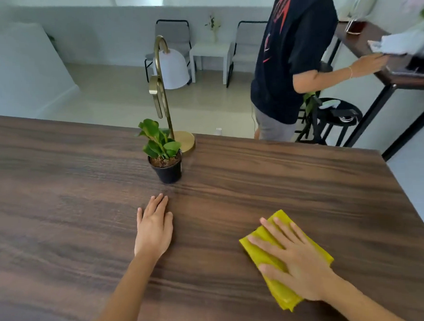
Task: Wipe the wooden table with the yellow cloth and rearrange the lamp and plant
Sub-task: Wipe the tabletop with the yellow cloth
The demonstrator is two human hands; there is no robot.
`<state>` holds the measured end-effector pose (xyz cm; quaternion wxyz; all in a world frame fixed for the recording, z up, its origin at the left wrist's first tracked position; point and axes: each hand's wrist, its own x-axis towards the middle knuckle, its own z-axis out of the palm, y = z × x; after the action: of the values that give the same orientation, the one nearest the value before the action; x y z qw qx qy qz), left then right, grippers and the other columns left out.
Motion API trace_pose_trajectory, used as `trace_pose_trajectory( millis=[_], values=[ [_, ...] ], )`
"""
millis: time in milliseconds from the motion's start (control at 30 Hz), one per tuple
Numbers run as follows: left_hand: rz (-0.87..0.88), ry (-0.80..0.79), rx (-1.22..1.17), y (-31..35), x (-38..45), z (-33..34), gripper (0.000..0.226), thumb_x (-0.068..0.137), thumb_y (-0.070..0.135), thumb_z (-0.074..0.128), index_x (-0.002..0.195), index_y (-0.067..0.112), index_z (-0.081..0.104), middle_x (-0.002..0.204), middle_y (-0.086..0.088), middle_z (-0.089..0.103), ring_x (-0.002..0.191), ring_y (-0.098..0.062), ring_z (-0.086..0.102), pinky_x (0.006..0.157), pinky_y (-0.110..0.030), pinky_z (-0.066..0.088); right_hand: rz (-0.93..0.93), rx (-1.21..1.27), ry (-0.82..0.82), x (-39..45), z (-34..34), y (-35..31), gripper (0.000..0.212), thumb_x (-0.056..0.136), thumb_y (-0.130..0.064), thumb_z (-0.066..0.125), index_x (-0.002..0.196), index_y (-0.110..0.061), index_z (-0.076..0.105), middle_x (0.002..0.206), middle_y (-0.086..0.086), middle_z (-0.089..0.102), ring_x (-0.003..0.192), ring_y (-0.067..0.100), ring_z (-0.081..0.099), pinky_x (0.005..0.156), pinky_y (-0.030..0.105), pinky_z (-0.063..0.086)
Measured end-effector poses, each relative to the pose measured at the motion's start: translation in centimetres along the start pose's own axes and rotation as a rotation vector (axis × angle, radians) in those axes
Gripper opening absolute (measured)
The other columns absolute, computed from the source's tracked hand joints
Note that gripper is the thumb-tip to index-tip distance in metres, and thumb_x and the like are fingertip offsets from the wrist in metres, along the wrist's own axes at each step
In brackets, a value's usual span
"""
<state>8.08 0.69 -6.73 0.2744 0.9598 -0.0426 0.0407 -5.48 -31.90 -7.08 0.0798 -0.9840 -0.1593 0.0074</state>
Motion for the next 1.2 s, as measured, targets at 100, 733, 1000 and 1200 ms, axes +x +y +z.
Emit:
trace_pose_trajectory(
  millis=[100,733,1000,1200],
  values=[
    [-0.117,0.046,-0.163,0.9,0.5,-0.5,0.043,0.097,0.013,0.043,0.14,0.01,0.042,0.149,-0.008,0.039,0.143,-0.021,0.022,0.118,-0.046,0.005,0.402,-0.056,-0.001,1.2,-1.8,8.8,0.064,0.083,-0.082,0.003,0.143,-0.063,0.002,0.163,-0.005,0.005,0.15,0.028,0.012,0.119,0.048,0.011],
    [0.197,-0.115,0.29,15.3,6.3,11.7,0.062,0.097,0.045,0.018,0.149,0.012,0.016,0.159,-0.006,0.014,0.147,-0.023,0.004,0.118,-0.048,0.006,0.975,0.086,0.058,9.1,-3.8,21.1,0.071,0.085,-0.079,0.008,0.15,-0.051,0.001,0.165,0.008,-0.004,0.148,0.039,-0.006,0.116,0.061,-0.001],
    [0.199,-0.109,0.317,15.1,6.4,11.8,0.062,0.097,0.045,0.021,0.149,0.013,0.016,0.159,-0.004,0.014,0.147,-0.02,0.003,0.119,-0.047,0.008,0.456,0.026,-0.08,16.2,-4.4,22.6,0.069,0.085,-0.08,0.009,0.148,-0.055,0.001,0.165,0.002,-0.004,0.15,0.032,-0.001,0.119,0.054,-0.001],
    [0.205,-0.101,0.304,15.2,6.3,11.8,0.061,0.097,0.044,0.024,0.149,0.013,0.018,0.159,-0.005,0.016,0.147,-0.02,0.004,0.118,-0.048,0.008,0.9,0.019,0.009,9.2,-6.2,35.2,0.076,0.087,-0.074,0.006,0.153,-0.038,0.01,0.163,0.011,0.009,0.148,0.035,0.009,0.117,0.057,0.01]
  ],
)
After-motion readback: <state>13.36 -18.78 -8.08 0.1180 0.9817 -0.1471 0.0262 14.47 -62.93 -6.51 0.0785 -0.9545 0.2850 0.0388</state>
